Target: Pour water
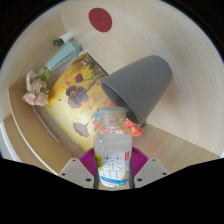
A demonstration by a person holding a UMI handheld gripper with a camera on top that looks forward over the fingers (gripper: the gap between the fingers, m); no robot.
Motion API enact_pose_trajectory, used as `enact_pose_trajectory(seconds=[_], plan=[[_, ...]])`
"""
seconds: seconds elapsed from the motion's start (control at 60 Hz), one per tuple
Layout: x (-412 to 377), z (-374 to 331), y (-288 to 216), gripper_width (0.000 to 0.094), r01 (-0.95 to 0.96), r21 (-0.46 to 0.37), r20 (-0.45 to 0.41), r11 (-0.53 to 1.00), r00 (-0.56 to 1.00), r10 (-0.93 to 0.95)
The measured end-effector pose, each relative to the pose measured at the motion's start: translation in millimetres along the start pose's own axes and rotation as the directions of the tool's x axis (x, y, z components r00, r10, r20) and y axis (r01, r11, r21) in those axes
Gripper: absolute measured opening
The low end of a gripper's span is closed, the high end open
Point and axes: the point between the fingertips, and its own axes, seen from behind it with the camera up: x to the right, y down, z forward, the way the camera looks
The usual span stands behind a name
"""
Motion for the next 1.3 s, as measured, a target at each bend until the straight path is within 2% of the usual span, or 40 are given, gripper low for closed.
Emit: enact_pose_trajectory(seconds=[0.117,0.167,0.233,0.333,0.417,0.467,0.483,0.567,0.65,0.667,0.767,0.917,1.033,1.183,1.3], plan=[[-19.8,-1.6,7.4,0.0404,0.125,-0.017,0.022,0.992,0.992,-0.125],[-35.2,-2.9,19.7,0.0406,0.269,-0.023,0.042,0.963,0.963,-0.268],[-54.8,-5.4,25.6,0.0417,0.523,-0.058,0.028,0.851,0.853,-0.522],[-91.2,-14.7,24.2,0.0421,0.857,-0.070,0.008,0.510,0.512,-0.859],[-130.8,-24.8,6.2,0.0421,0.986,-0.053,-0.019,0.157,0.156,-0.988],[-153.2,-29.3,-9.3,0.0423,0.999,-0.044,-0.044,-0.027,-0.029,-0.999],[-152.9,-27.7,-18.0,0.0432,0.996,-0.008,-0.047,-0.089,-0.089,-0.995],[-185.4,-35.9,-54.5,0.0434,0.939,-0.042,-0.129,-0.341,-0.343,-0.930],[-185.7,-33.8,-100.4,0.0433,0.845,-0.058,-0.156,-0.532,-0.534,-0.831],[-188.8,-35.4,-105.6,0.0434,0.834,-0.090,-0.150,-0.544,-0.551,-0.821],[-172.0,-34.1,-150.6,0.0432,0.770,-0.161,-0.131,-0.617,-0.636,-0.760],[-130.0,-32.4,-209.6,0.0433,0.750,-0.232,-0.140,-0.620,-0.656,-0.742],[-100.1,-35.5,-232.5,0.0433,0.729,-0.280,-0.116,-0.624,-0.671,-0.732],[-79.0,-35.2,-257.2,0.0439,0.699,-0.295,-0.099,-0.651,-0.700,-0.707],[-82.5,-40.5,-256.2,0.0463,0.738,-0.224,-0.113,-0.636,-0.668,-0.736]])
